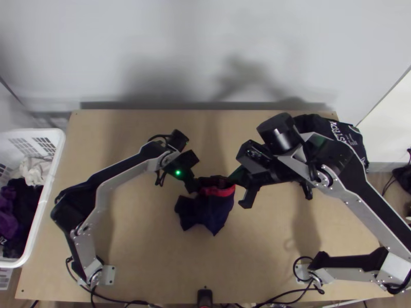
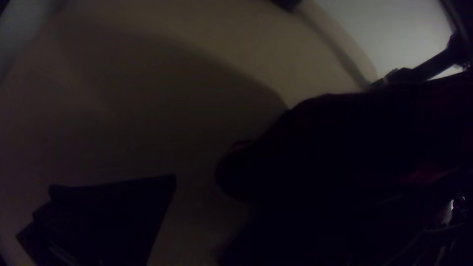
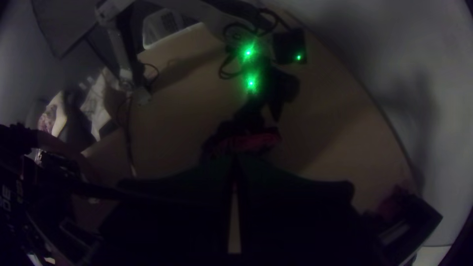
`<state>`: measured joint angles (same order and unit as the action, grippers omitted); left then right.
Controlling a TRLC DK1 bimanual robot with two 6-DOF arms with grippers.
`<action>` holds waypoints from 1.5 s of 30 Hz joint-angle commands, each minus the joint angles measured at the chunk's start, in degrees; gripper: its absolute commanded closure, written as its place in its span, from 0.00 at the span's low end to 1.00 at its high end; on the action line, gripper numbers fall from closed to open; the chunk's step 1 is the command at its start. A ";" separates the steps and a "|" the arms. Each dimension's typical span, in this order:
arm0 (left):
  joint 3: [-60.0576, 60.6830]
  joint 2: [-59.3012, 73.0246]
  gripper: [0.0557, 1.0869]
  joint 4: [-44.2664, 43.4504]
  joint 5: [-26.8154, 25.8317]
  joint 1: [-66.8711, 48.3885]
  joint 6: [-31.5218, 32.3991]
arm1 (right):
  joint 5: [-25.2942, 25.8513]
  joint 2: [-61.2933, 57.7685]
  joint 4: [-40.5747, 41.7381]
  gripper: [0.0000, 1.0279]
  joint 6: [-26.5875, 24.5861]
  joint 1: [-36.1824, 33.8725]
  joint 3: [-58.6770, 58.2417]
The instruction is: Fold the t-shirt
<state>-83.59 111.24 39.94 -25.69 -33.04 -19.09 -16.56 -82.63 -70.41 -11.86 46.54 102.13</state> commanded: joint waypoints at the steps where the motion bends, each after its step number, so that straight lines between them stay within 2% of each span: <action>1: -0.70 4.69 0.07 -1.27 -0.15 -0.10 -1.21 | -0.23 0.01 0.01 0.97 -0.01 0.30 0.53; 2: -0.87 4.86 0.15 -1.36 -0.23 -0.10 -1.03 | -0.23 0.10 0.01 0.97 -0.10 0.39 0.53; 3: -1.05 4.86 0.28 -1.36 -0.67 -0.10 -1.03 | -0.23 0.10 0.01 0.97 -0.10 0.48 0.53; 5: -1.22 4.95 0.72 -3.03 -2.26 0.17 0.55 | -0.23 0.10 0.01 0.97 -0.10 0.65 0.44; 10: -2.37 5.39 0.92 -3.91 -3.05 0.69 3.80 | -0.23 0.10 0.01 0.97 -0.10 0.57 0.35; 14: -2.37 4.69 0.97 -3.82 -3.05 1.57 4.85 | -0.23 0.28 0.01 0.97 -0.10 0.57 0.00; 18: -1.22 0.56 0.97 -1.71 -2.96 2.80 4.77 | -0.23 0.54 0.01 0.97 -0.10 0.48 -1.58; 27: 0.89 -17.90 0.97 10.07 -3.05 9.22 4.06 | -0.76 3.00 -0.34 0.97 -0.10 0.30 -3.60; 32: 0.10 -28.89 0.97 17.62 -3.05 10.80 3.10 | -4.01 5.46 -1.13 0.97 0.78 0.04 -3.51; 37: 1.85 -41.72 0.97 19.65 -3.22 13.79 3.62 | -5.24 11.09 -2.19 0.97 0.87 -0.05 -4.83; 45: 2.47 -57.45 0.97 23.69 -4.01 23.54 5.64 | -7.70 22.69 -0.08 0.97 5.00 -10.07 -6.06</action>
<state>-81.82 66.52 60.55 -29.39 -15.92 -14.96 -22.44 -68.10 -71.66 -9.45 42.39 97.06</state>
